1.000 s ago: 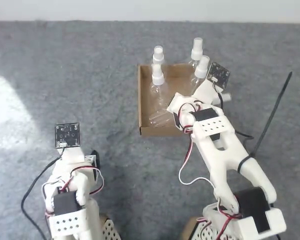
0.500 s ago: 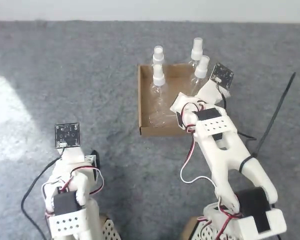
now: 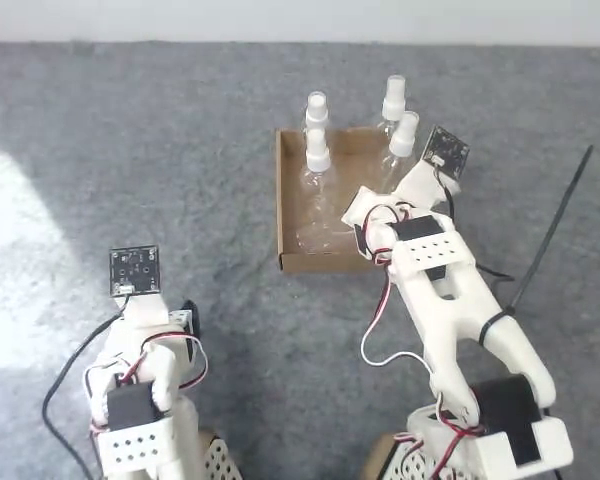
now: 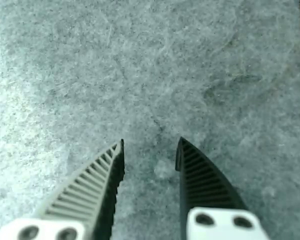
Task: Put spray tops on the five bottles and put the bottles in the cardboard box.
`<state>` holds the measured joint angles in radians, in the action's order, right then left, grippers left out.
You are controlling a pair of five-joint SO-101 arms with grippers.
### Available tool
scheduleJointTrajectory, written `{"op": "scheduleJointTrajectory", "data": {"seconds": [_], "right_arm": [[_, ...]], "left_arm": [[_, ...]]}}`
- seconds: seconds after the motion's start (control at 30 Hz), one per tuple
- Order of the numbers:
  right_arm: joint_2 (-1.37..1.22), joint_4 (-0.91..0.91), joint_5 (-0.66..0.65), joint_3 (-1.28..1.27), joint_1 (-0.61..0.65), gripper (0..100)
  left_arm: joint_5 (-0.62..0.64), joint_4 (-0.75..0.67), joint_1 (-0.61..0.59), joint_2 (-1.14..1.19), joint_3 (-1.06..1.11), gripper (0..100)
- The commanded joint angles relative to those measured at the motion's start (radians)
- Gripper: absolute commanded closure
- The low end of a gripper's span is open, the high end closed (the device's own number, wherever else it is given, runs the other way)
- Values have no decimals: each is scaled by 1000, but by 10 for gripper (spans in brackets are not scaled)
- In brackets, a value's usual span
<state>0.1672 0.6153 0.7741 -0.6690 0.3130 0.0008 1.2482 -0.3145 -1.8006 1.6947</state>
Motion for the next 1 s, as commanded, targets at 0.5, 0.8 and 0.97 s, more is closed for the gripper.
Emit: {"op": "scheduleJointTrajectory", "data": {"seconds": [0.5,0.8,0.97], "right_arm": [[-47,-85,3,9,5,800],[-48,-88,3,14,4,797],[-48,-147,9,14,7,796]], "left_arm": [[-11,11,-5,-18,-10,848],[-11,11,-5,-18,-10,848],[-11,11,-5,-18,-10,848]]}}
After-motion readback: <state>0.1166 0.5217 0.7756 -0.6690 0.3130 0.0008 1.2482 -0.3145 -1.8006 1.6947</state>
